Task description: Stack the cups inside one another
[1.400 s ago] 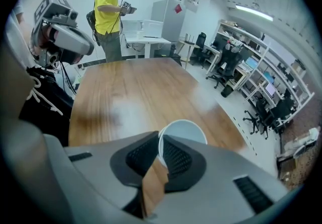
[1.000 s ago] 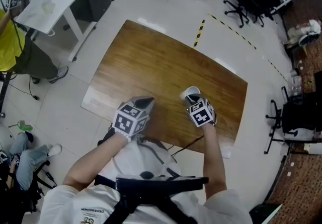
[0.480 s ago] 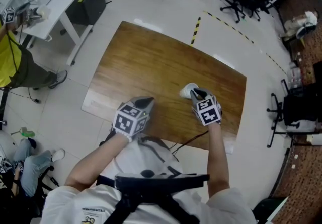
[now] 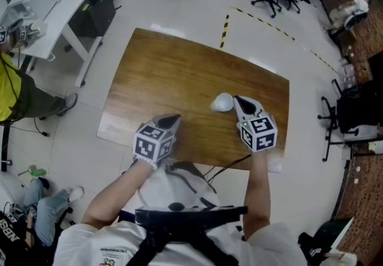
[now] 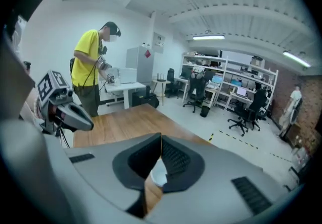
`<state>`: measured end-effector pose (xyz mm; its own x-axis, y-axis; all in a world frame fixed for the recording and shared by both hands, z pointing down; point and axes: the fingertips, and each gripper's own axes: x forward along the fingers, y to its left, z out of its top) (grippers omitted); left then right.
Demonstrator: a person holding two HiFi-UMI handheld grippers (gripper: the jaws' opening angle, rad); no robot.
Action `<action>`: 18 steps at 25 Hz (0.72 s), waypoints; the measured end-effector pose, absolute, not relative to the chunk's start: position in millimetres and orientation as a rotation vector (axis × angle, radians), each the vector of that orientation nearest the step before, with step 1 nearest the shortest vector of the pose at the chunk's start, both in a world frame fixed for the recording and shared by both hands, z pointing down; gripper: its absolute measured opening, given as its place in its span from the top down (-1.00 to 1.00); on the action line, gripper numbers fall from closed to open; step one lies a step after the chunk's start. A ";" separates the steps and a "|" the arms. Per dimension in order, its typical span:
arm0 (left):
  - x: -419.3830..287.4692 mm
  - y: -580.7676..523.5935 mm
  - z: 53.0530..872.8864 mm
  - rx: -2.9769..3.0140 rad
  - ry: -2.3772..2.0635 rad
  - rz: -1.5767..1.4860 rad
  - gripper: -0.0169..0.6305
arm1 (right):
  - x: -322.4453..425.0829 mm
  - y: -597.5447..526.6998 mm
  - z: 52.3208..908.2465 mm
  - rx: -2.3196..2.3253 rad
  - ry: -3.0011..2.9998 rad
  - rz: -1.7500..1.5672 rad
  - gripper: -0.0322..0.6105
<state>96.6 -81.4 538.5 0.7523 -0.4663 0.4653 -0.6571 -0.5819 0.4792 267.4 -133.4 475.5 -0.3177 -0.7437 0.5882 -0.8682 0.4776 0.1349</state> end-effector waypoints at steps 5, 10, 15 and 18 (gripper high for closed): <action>91.4 -86.3 526.2 2.320 -0.842 0.353 0.96 | 269.8 -122.8 441.7 1.514 -2.211 0.290 0.89; 85.3 -91.7 506.7 2.364 -0.830 0.327 0.96 | 276.1 -104.6 421.1 1.785 -2.328 0.458 0.89; 74.9 -97.8 488.3 2.415 -0.817 0.318 0.96 | 264.4 -84.4 422.3 1.946 -2.338 0.558 0.89; 70.0 -98.4 481.3 2.434 -0.804 0.326 0.96 | 253.4 -69.4 430.9 1.983 -2.285 0.559 0.89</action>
